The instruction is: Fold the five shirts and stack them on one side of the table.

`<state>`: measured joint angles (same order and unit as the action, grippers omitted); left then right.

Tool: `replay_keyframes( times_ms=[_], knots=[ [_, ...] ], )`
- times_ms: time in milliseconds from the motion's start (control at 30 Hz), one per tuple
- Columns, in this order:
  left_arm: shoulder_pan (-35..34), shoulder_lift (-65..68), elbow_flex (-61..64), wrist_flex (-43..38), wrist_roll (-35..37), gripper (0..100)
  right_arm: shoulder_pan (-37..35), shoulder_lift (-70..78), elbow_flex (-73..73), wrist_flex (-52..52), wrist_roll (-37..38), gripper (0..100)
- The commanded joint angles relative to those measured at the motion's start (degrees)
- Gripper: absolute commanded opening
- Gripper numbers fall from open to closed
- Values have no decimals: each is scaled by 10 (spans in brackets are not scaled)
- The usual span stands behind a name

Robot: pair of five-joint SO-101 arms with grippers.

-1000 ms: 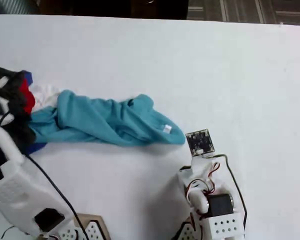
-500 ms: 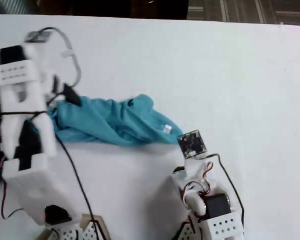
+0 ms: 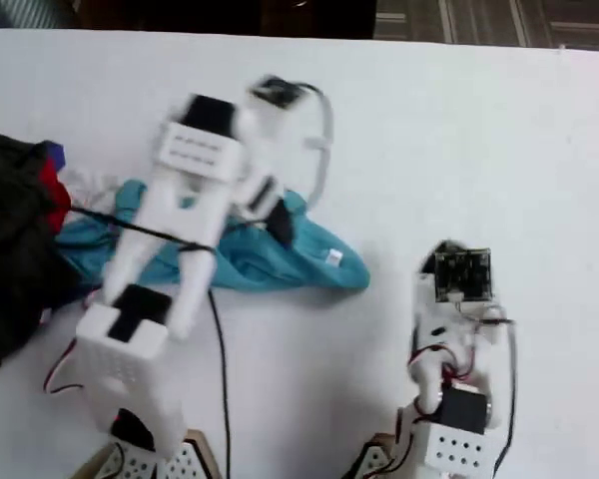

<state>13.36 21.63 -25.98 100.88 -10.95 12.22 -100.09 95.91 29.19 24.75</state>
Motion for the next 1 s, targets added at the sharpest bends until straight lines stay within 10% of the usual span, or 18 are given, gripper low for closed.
replay_keyframes(
  times_ms=[0, 433, 967],
  knots=[
    [46, 35, -21, -24, 4, 358, 58, 2, -23, -60, 129, 25],
    [126, 136, -28, -127, 4, 358, 88, 43, -248, -20, -3, 171],
    [156, 142, -27, -206, 3, 352, 85, 502, -709, 73, -163, 139]
  ],
)
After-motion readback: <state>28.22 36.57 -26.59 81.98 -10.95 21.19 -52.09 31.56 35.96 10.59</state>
